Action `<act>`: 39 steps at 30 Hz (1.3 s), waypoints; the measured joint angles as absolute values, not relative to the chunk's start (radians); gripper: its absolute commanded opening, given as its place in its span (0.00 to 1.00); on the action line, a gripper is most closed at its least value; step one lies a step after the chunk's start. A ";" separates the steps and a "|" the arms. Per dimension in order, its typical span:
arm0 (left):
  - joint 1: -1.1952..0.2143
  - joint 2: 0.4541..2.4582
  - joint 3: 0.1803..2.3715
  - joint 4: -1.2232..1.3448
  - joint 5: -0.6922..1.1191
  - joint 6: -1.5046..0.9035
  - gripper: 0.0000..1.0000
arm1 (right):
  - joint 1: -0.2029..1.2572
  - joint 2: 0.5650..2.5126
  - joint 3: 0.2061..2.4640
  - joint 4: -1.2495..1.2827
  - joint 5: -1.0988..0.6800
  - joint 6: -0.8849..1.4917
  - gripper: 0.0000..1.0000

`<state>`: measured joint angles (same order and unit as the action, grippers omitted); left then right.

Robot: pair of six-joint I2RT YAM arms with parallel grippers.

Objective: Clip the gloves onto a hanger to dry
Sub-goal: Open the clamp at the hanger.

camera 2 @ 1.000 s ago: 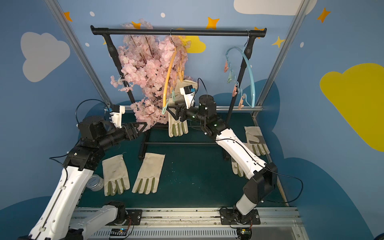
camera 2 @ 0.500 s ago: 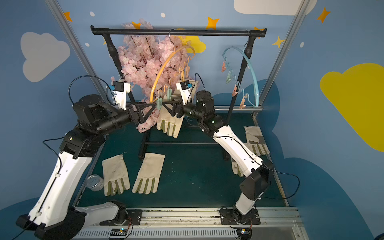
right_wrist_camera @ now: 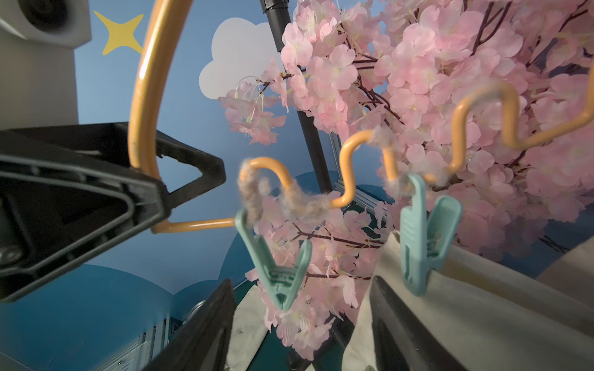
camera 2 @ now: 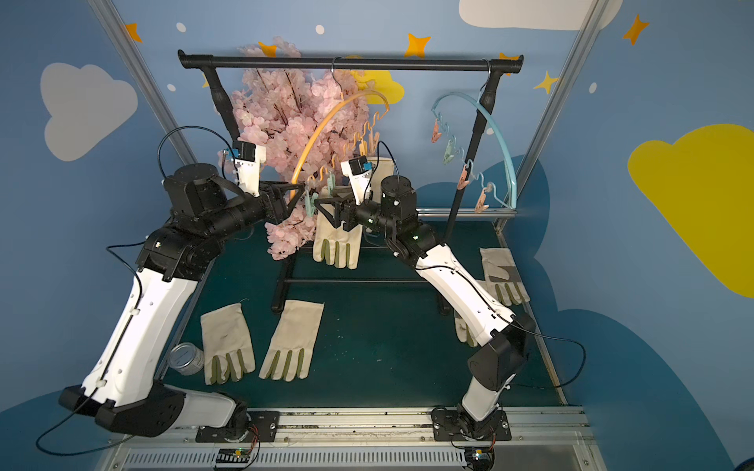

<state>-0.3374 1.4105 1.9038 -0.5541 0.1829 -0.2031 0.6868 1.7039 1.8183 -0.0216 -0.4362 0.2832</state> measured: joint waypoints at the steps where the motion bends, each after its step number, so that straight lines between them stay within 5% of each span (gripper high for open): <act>1: -0.336 1.413 1.904 -0.554 0.183 -0.199 0.37 | 0.688 1.707 1.821 -0.023 -0.440 0.284 0.65; 6: -0.334 1.425 1.914 -0.555 0.183 -0.193 0.29 | 0.691 1.737 1.861 -0.030 -0.461 0.291 0.65; 24: -0.334 1.429 1.921 -0.554 0.191 -0.187 0.29 | 0.697 1.861 2.001 -0.074 -0.503 0.378 0.71; 39: -0.334 1.429 1.921 -0.554 0.212 -0.191 0.29 | 0.728 1.889 2.088 -0.116 -0.472 0.403 0.53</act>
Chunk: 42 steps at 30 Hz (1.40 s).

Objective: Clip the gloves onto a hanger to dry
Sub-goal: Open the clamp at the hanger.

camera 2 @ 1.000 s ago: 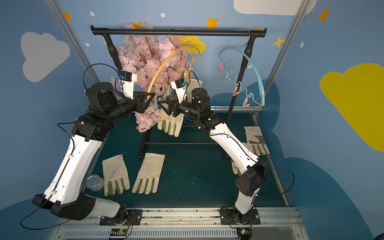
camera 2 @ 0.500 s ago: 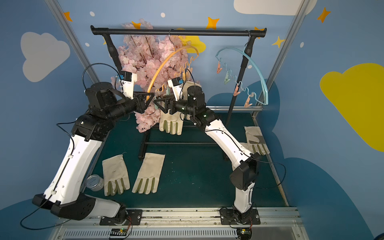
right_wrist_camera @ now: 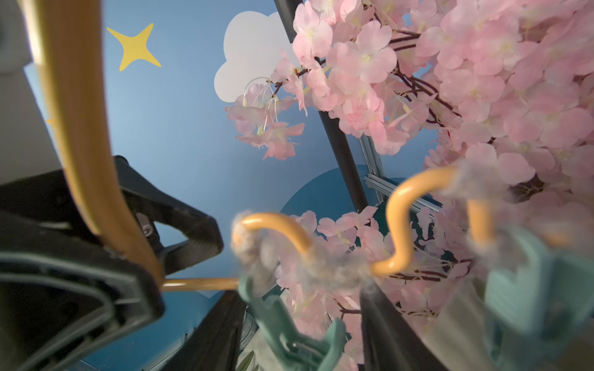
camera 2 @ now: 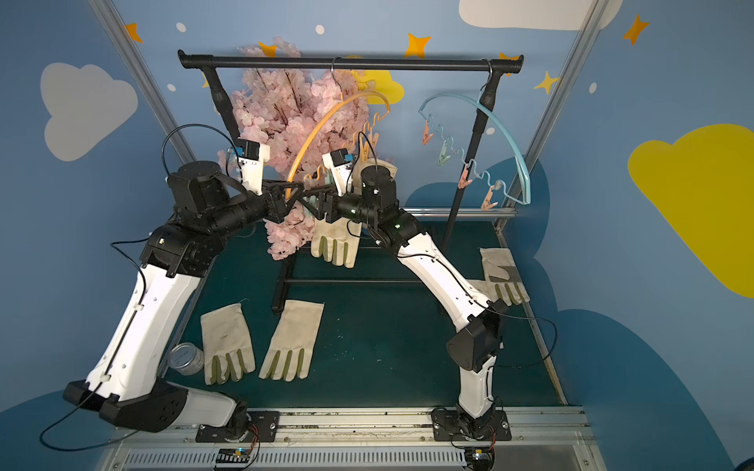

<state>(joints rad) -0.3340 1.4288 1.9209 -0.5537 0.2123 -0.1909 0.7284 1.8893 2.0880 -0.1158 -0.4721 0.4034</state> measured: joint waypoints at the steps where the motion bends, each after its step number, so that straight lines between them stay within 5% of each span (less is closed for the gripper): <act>1: -0.334 1.429 1.921 -0.553 0.213 -0.192 0.29 | 0.728 1.890 2.091 -0.121 -0.471 0.403 0.52; 10: -0.334 1.429 1.921 -0.554 0.213 -0.195 0.29 | 0.730 1.900 2.119 -0.182 -0.445 0.377 0.56; 31: -0.334 1.428 1.918 -0.554 0.213 -0.198 0.32 | 0.735 1.905 2.128 -0.224 -0.427 0.351 0.25; 38: -0.327 1.408 1.895 -0.561 0.204 -0.204 0.49 | 0.735 1.905 2.128 -0.224 -0.427 0.350 0.24; 42: -0.303 1.324 1.808 -0.579 0.160 -0.217 0.49 | 0.735 1.905 2.128 -0.224 -0.427 0.350 0.24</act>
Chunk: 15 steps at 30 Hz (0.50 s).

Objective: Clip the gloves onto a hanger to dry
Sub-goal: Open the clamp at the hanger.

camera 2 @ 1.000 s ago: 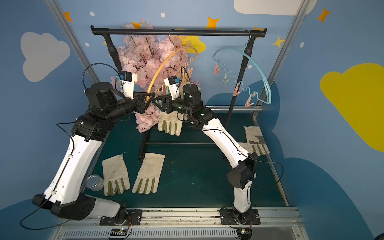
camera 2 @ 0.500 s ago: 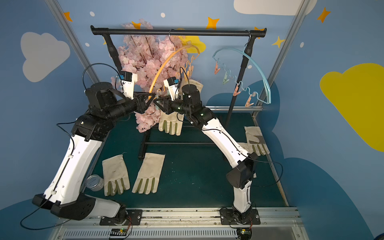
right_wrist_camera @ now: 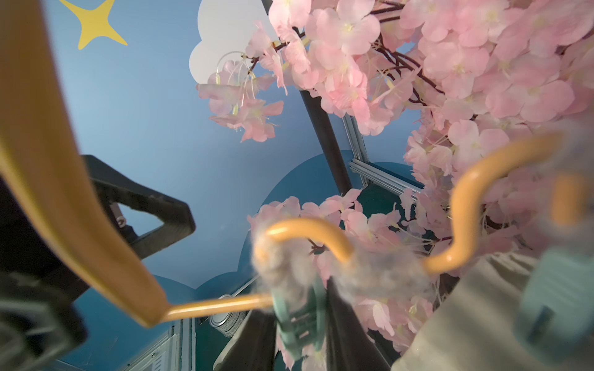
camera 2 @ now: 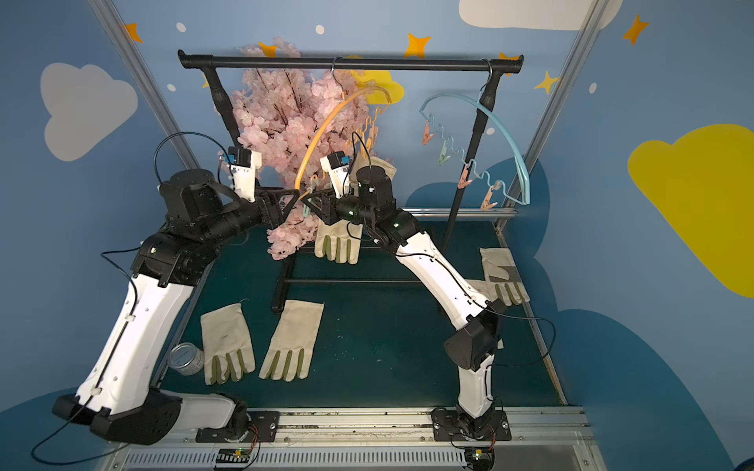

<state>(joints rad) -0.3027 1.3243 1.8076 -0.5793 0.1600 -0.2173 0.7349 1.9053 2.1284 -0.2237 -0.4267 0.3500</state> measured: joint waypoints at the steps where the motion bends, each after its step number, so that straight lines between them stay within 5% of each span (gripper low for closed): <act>1: -0.292 1.290 1.773 -0.588 0.142 -0.226 0.49 | 0.735 1.905 2.128 -0.224 -0.427 0.350 0.24; 15: -0.189 0.961 1.120 -0.755 -0.045 -0.425 0.47 | 0.735 1.905 2.128 -0.221 -0.427 0.351 0.23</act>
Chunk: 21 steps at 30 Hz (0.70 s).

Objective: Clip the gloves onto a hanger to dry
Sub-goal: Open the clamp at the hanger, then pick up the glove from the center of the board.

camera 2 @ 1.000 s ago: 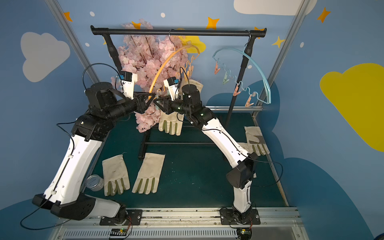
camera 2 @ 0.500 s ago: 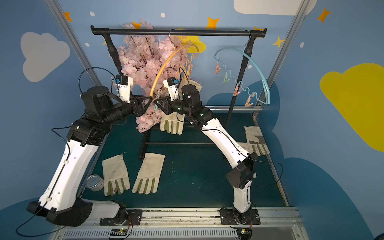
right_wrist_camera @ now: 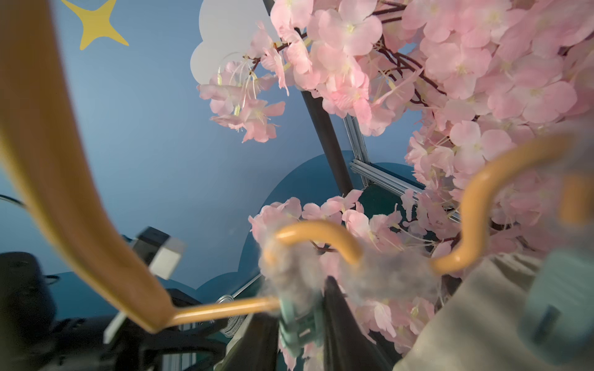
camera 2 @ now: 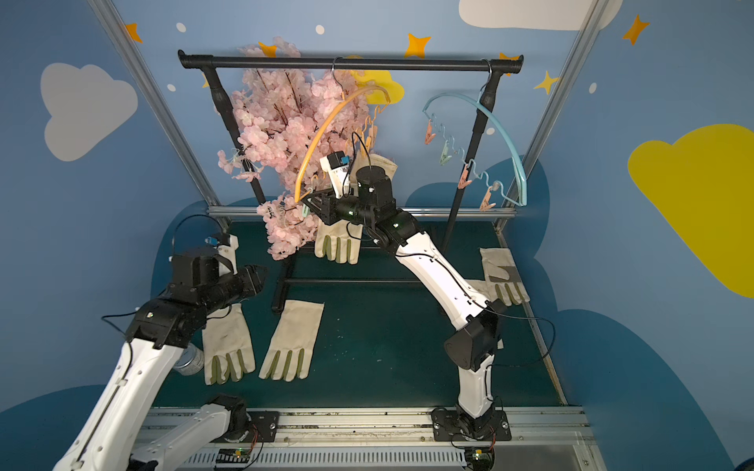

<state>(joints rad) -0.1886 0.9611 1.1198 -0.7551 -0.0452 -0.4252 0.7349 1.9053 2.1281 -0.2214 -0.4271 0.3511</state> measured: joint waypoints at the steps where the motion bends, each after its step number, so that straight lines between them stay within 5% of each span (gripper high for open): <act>1: -0.180 0.972 1.066 -0.752 -0.043 -0.440 0.47 | 0.735 1.905 2.128 -0.221 -0.427 0.351 0.23; 8: -0.138 1.169 0.875 -0.651 0.012 -0.511 0.45 | 0.735 1.905 2.128 -0.219 -0.428 0.351 0.23; 21: -0.132 1.619 0.885 -0.479 0.043 -0.534 0.50 | 0.735 1.905 2.128 -0.215 -0.428 0.350 0.23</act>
